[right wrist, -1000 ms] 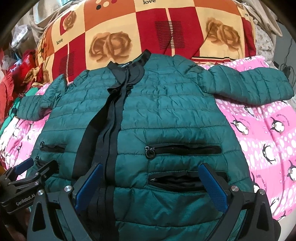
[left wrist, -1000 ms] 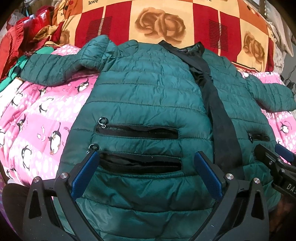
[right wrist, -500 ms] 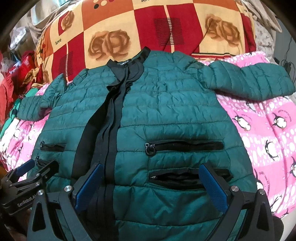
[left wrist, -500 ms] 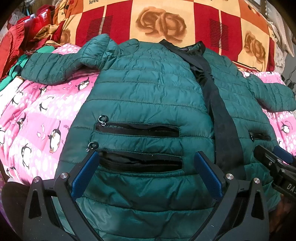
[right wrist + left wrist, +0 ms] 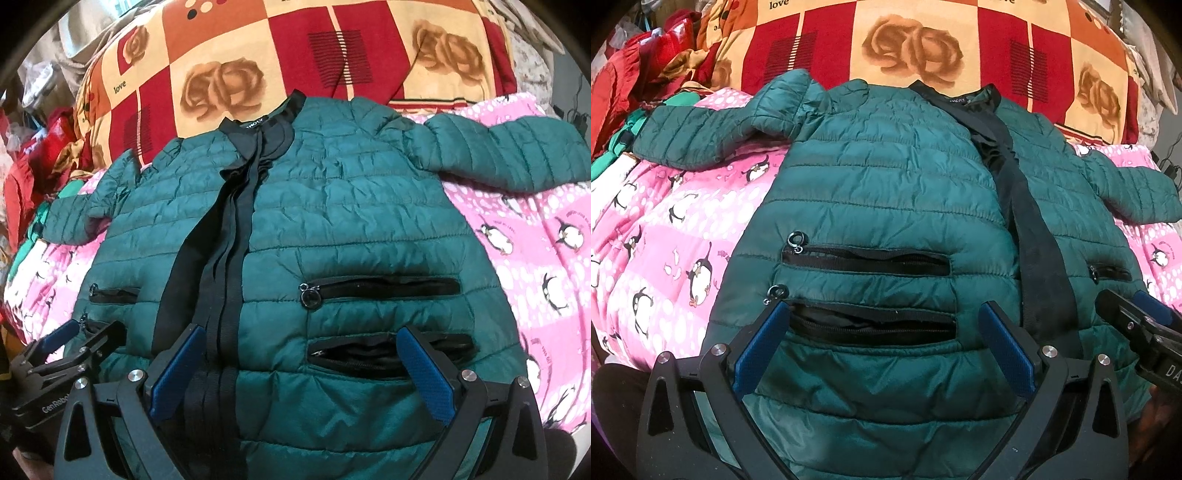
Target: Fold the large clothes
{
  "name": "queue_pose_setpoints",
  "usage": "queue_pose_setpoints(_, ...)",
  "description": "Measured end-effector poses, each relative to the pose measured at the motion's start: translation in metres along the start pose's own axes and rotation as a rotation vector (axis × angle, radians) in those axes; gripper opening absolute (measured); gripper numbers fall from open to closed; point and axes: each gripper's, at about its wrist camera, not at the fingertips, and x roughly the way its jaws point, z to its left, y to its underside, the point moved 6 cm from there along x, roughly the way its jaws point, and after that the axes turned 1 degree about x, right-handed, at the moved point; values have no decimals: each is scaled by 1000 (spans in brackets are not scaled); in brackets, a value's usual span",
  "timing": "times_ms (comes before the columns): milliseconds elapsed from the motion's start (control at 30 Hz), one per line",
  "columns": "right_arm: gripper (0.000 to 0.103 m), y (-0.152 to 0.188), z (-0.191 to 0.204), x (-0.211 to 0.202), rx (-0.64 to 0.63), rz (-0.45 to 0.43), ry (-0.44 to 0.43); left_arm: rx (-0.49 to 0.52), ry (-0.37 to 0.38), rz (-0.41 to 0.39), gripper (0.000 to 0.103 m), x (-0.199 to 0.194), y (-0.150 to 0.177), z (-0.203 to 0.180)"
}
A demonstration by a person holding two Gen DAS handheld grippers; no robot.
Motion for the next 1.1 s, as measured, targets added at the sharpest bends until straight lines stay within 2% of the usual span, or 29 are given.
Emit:
queue_pose_setpoints(633,103,-11,9,0,-71,-23,59,0,-6,-9,102,2,-6,0)
queue_pose_setpoints(1100,103,-37,13,4,-84,-40,57,-32,-52,-44,102,-3,-36,15)
